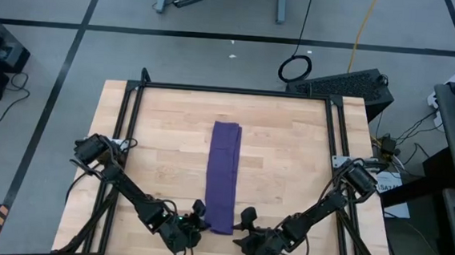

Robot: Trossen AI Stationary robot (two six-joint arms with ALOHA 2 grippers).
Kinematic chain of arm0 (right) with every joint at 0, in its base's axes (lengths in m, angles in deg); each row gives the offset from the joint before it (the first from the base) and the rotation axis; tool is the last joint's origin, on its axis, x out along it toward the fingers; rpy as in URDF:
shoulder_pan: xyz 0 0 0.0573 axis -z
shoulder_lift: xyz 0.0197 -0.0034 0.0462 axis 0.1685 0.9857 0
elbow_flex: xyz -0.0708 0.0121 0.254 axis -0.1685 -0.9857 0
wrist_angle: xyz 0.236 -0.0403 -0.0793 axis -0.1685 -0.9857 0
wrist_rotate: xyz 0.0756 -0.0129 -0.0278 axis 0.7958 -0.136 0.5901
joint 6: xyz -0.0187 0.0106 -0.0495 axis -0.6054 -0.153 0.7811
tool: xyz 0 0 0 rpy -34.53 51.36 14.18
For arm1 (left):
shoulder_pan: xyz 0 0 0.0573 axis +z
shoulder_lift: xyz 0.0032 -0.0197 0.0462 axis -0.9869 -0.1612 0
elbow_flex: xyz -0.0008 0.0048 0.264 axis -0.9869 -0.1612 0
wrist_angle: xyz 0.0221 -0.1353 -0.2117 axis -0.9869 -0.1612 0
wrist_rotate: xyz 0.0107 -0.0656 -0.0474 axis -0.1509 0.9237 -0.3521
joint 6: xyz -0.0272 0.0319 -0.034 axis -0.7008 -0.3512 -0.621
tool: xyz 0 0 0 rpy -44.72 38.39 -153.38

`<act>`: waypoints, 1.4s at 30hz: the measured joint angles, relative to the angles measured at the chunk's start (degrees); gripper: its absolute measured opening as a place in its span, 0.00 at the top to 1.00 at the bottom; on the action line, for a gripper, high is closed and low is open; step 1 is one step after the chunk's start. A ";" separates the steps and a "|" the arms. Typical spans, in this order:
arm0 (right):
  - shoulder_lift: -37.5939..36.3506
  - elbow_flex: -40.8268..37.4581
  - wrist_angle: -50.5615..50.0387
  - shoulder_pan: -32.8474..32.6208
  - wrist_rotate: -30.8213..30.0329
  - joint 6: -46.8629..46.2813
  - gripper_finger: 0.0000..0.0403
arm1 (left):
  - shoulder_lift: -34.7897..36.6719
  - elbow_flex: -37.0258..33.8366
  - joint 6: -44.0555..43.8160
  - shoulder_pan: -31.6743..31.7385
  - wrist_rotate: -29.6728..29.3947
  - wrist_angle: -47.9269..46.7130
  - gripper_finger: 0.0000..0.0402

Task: Roll towel into tight, uniform cylinder
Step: Roll the purple towel on the table

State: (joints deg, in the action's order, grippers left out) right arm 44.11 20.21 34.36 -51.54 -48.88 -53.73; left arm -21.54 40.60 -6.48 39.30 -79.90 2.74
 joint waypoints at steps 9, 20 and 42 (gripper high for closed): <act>1.00 0.01 0.74 1.77 0.08 1.45 0.44 | 0.00 0.00 -3.87 0.08 -1.33 -0.02 0.96; 2.58 0.11 3.12 3.16 1.67 -0.37 0.50 | 0.00 0.02 -4.43 0.04 -1.60 -0.21 0.96; -5.02 -0.09 -5.14 9.57 15.89 -18.00 0.99 | 0.07 -0.11 -17.76 -0.49 -5.82 -3.00 0.90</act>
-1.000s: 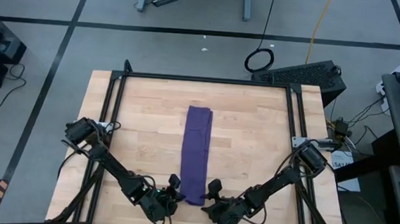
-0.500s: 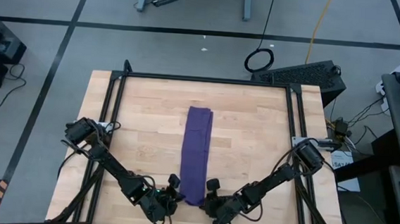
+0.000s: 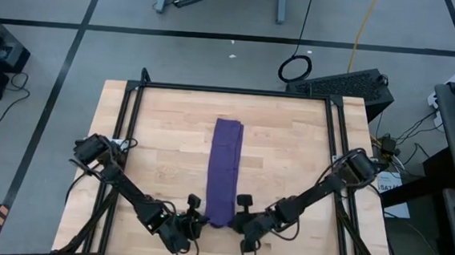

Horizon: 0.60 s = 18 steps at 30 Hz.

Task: Roll towel into tight, uniform cylinder
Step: Roll the purple towel on the table

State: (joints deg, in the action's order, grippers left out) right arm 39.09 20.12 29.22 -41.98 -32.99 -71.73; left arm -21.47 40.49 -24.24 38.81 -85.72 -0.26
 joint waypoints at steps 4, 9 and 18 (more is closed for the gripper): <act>-0.60 0.03 -1.23 2.61 4.41 -2.87 0.99 | 0.00 -0.02 -5.99 -1.59 -5.81 -4.91 0.81; -2.00 0.03 -1.13 4.16 5.78 -4.77 0.99 | 0.00 -0.09 -16.37 -4.80 -10.78 -11.67 0.67; -2.59 0.05 -1.06 6.87 9.08 -7.02 0.99 | -0.17 -0.09 -9.64 -7.24 -19.36 4.29 0.40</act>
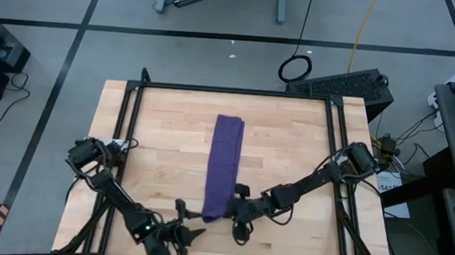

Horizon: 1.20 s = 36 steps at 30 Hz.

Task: Roll towel into tight, uniform cylinder
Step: Roll the purple towel on the table

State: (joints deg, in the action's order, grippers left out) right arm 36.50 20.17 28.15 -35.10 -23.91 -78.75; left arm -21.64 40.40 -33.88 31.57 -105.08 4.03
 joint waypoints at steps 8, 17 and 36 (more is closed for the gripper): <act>0.00 0.00 0.98 1.75 2.86 -1.51 0.99 | -4.14 0.02 0.54 5.52 2.48 4.73 0.29; 0.00 0.00 2.20 2.37 5.06 -3.78 0.99 | -4.97 0.02 -0.67 8.29 10.44 6.99 0.44; -0.04 0.04 -3.95 -4.57 -12.26 7.00 0.66 | -4.95 0.02 -7.44 10.25 15.35 6.07 0.98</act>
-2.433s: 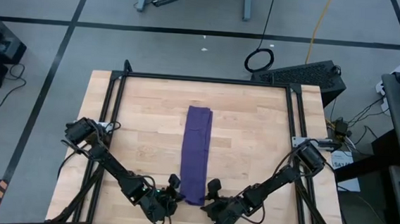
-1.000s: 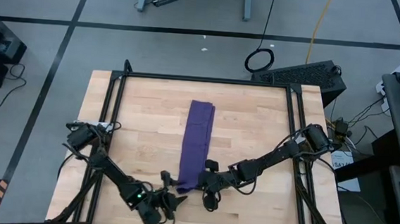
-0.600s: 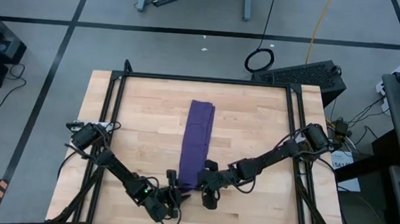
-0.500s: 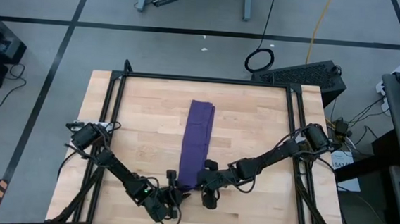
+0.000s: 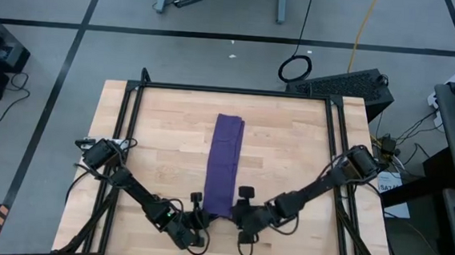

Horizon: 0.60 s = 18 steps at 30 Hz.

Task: Roll towel into tight, uniform cylinder
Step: Roll the purple towel on the table

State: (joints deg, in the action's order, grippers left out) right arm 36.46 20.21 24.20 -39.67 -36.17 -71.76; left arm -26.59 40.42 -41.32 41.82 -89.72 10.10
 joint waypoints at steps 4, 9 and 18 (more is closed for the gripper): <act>0.14 0.00 -0.72 -4.08 -7.96 1.88 0.50 | 0.00 0.00 -1.76 0.60 0.63 0.02 0.99; 3.04 0.04 3.74 -7.18 -11.97 5.63 0.37 | 0.02 0.00 -4.12 0.73 0.69 0.07 0.99; 6.51 0.04 8.16 -7.22 -21.61 7.23 0.43 | 0.07 0.04 -7.00 0.69 2.50 0.09 0.98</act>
State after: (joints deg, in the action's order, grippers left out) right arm 42.97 20.26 32.36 -46.89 -57.78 -64.52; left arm -26.52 40.47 -48.33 42.50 -87.22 10.18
